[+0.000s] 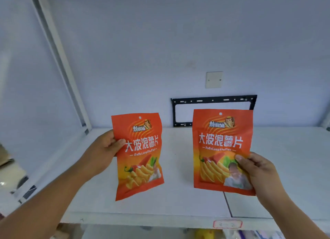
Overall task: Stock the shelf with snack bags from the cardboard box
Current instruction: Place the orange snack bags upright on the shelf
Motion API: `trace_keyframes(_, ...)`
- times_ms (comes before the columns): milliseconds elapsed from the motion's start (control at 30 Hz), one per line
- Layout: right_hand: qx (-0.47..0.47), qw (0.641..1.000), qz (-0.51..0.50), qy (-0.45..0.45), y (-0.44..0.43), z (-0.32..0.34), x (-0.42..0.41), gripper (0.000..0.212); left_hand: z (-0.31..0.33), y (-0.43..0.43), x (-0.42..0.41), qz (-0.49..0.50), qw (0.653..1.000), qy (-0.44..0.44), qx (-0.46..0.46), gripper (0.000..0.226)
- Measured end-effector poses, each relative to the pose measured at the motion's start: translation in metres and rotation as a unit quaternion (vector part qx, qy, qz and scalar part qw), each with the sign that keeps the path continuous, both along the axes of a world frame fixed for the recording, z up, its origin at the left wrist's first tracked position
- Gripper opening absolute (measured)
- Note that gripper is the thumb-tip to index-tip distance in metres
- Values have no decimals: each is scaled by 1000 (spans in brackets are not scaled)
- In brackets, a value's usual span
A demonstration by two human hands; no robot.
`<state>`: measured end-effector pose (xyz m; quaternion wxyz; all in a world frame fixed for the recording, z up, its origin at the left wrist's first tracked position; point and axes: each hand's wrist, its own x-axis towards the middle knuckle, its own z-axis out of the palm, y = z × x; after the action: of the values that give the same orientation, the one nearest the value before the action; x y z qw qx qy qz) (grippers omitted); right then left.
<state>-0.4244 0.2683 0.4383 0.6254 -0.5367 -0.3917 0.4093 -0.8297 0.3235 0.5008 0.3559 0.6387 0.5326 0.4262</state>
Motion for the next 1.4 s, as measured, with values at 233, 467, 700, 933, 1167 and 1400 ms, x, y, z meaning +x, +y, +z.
trace_keyframes(233, 1, 997, 74, 24, 80, 8, -33, 12, -1, 43, -54, 44, 999, -21, 1, 34)
trace_keyframes(467, -10, 988, 153, 24, 142, 9, -86, 14, -4, 71, -99, 110, 994, -5, 4, 25)
trace_keyframes(700, -31, 988, 153, 12, 179, -2, -146, 24, -17, 128, -145, 126, 992, -15, -5, 23)
trace_keyframes(933, -48, 994, 102, 5, 205, -18, -210, 17, -29, 239, -176, 60, 998, 5, -13, 28)
trace_keyframes(1167, -59, 996, 60, 8, 219, -37, -262, 17, -54, 349, -206, 29, 998, -13, -46, 23)
trace_keyframes(1400, -68, 997, 44, 16, 249, -51, -289, 17, -76, 405, -216, 10, 998, -13, -57, 13)
